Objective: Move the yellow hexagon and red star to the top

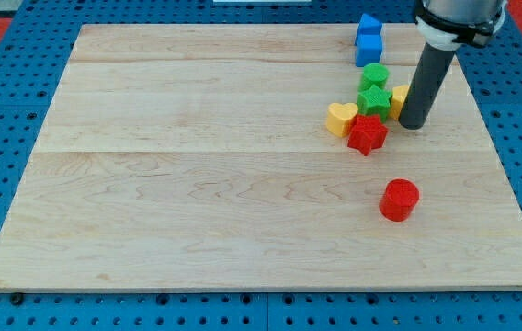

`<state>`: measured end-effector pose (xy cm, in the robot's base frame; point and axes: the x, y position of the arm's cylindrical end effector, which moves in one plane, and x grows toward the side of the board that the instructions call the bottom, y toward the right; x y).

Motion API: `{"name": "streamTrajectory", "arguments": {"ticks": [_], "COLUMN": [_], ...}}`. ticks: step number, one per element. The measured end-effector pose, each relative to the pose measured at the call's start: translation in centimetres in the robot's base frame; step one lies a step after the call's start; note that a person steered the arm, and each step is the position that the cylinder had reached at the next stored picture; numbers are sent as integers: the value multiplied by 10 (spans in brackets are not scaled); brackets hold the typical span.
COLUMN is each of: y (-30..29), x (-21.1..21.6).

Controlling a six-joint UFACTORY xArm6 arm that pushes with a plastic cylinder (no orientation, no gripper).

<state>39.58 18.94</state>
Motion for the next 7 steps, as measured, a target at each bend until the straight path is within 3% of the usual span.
{"name": "streamTrajectory", "arguments": {"ticks": [3, 4, 5, 7], "y": [-4, -6, -55, -76], "x": [-5, 55, 64, 38]}}
